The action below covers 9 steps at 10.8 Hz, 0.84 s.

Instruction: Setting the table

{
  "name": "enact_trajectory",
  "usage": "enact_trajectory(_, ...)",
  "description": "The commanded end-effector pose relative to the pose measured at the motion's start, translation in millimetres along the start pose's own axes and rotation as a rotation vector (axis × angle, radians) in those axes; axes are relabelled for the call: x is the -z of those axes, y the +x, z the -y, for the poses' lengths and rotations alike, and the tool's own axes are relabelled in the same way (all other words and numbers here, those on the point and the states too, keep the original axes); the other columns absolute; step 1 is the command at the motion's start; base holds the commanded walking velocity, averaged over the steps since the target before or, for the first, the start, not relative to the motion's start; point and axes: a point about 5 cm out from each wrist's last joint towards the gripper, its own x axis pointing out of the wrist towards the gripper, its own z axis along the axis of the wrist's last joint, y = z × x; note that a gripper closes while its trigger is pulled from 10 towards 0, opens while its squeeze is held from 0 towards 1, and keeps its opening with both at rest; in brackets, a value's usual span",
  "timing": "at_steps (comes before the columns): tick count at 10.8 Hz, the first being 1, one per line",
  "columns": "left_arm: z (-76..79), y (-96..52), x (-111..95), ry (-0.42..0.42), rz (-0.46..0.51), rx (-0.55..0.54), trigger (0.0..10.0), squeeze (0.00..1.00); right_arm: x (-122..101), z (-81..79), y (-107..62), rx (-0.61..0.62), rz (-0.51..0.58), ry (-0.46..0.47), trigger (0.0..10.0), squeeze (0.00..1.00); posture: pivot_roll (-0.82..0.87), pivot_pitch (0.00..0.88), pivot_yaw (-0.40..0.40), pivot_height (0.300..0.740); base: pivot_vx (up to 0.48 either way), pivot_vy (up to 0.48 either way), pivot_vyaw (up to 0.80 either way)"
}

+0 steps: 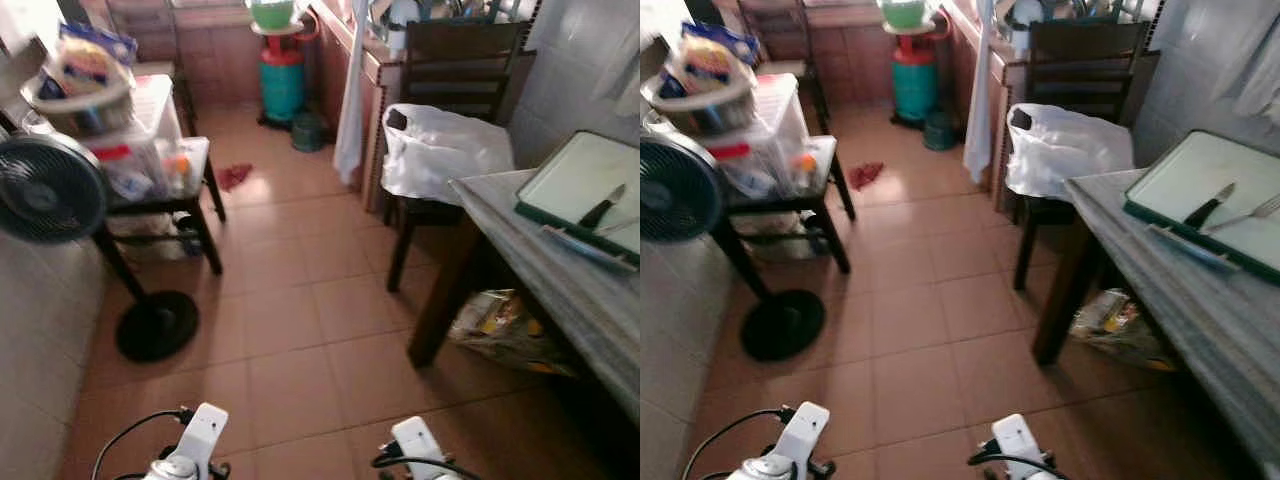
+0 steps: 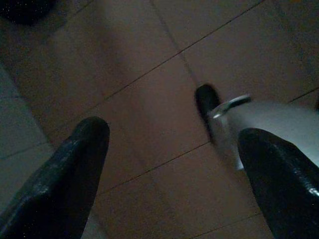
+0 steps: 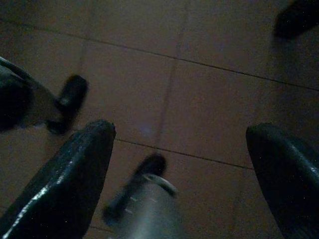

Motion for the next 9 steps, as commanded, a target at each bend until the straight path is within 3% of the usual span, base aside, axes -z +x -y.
enact_trajectory(1,-3.7,-0.7,3.1,0.032,-0.007,0.001,10.0,0.00,2.2,-2.9,0.0,0.005,-0.008,0.030,10.0,0.00,0.17,0.000,0.041,0.740,0.000,0.000,0.00)
enact_trajectory(3,-3.4,-0.6,1.2,0.037,0.000,0.001,10.0,0.00,5.2,0.3,-0.8,0.019,-0.013,0.062,10.0,0.00,0.16,0.000,0.037,0.740,0.000,0.000,0.00)
enact_trajectory(5,1.7,0.2,-1.8,-0.031,0.023,0.007,10.0,0.00,8.6,13.5,-3.3,0.033,-0.026,0.031,10.0,0.00,0.16,0.000,0.010,0.740,0.000,0.000,0.00)
enact_trajectory(7,3.6,0.6,-2.6,-0.116,0.033,-0.022,10.0,0.00,3.5,17.0,-2.8,0.031,-0.014,0.013,10.0,0.00,0.15,0.000,-0.007,0.740,0.000,0.000,-0.24)
enact_trajectory(8,5.2,0.8,-2.0,-0.258,0.053,-0.044,10.0,0.00,-2.4,15.3,-1.6,0.020,0.002,-0.009,10.0,0.00,0.15,0.000,-0.014,0.740,0.000,0.000,0.00)
enact_trajectory(9,7.0,0.9,-1.7,-0.348,0.068,-0.047,10.0,0.00,-4.2,14.6,-1.2,0.015,0.008,-0.012,10.0,0.00,0.15,0.000,-0.018,0.740,0.000,0.000,0.00)
